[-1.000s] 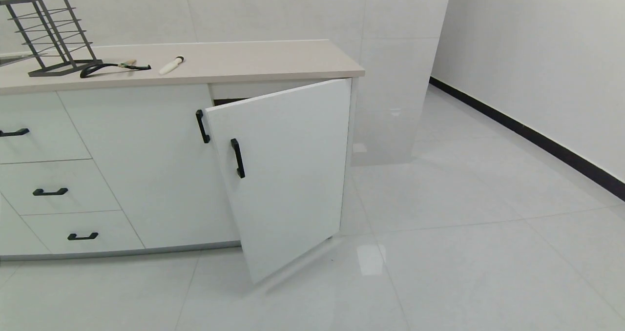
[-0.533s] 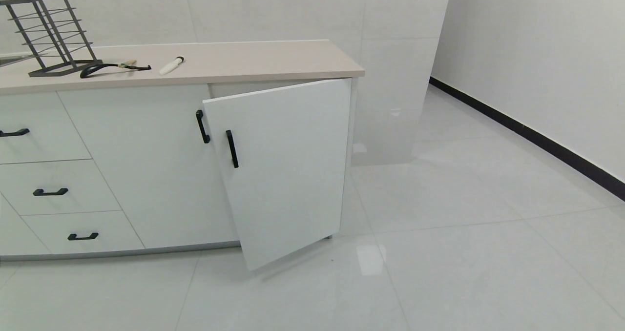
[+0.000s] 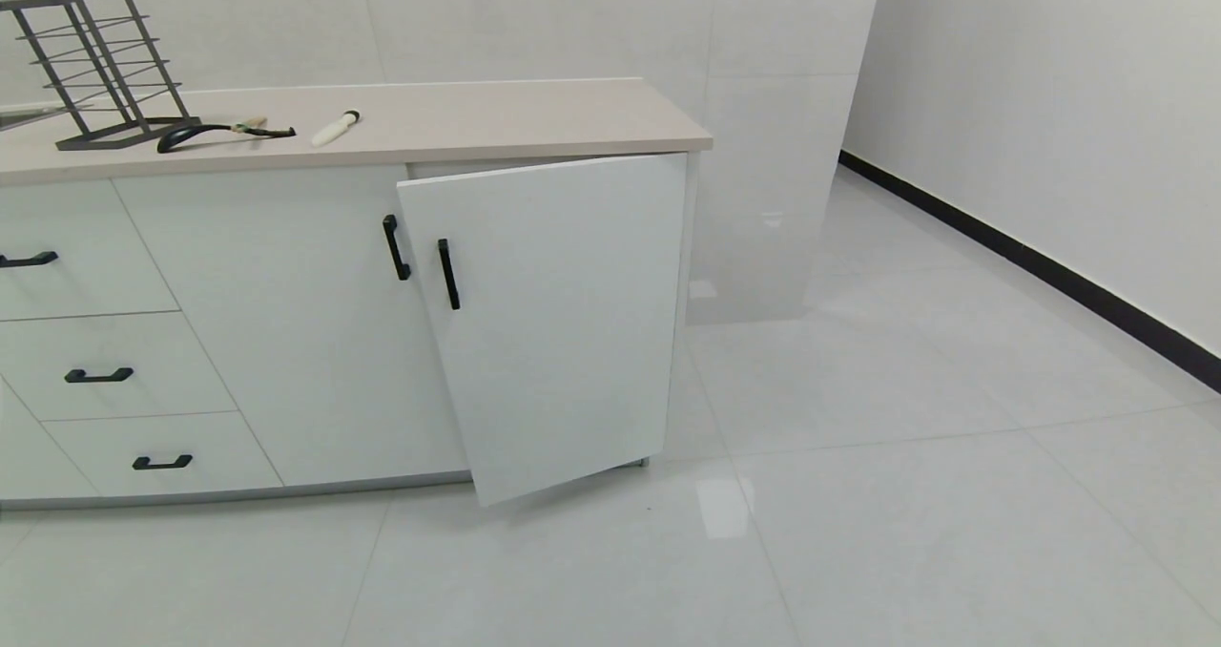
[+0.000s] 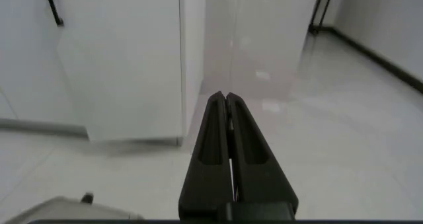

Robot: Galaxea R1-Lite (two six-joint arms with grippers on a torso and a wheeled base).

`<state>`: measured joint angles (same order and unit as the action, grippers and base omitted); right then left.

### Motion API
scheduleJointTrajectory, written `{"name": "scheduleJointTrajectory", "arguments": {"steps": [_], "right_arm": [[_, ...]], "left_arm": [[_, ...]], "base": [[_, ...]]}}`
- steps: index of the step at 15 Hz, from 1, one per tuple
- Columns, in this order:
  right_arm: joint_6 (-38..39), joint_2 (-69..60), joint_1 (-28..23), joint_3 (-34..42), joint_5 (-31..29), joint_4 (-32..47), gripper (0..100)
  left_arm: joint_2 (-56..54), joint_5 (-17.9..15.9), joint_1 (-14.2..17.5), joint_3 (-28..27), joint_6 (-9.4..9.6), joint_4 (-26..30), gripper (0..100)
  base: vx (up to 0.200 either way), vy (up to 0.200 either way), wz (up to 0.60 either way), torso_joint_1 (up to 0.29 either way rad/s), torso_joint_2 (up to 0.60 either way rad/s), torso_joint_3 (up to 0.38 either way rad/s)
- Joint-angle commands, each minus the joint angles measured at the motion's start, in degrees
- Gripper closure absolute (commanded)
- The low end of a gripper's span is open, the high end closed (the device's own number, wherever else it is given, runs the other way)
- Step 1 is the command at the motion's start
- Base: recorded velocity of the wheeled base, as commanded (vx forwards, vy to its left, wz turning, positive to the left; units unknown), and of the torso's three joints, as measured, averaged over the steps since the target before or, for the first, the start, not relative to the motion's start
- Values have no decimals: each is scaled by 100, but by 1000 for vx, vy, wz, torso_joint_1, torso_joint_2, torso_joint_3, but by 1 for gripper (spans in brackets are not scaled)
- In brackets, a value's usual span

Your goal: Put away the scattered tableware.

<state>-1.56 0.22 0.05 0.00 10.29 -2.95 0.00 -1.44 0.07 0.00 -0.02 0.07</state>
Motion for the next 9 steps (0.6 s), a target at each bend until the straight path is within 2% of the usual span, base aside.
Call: {"name": "scheduleJointTrajectory", "arguments": {"steps": [1,3,9], "right_arm": [[-37,22,-14,0,-282,23,100],[42,22,-14,0,-1082,295,100],[209,22,4,0,-959,304,100]], "left_arm": [[9,-6,1,0,2,-7,0],[9,3,1,0,2,1,0],[9,-6,1,0,-6,1,0]], "base": [[0,0,0,0,0,0],[0,0,0,0,0,0],[0,0,0,0,0,0]]}}
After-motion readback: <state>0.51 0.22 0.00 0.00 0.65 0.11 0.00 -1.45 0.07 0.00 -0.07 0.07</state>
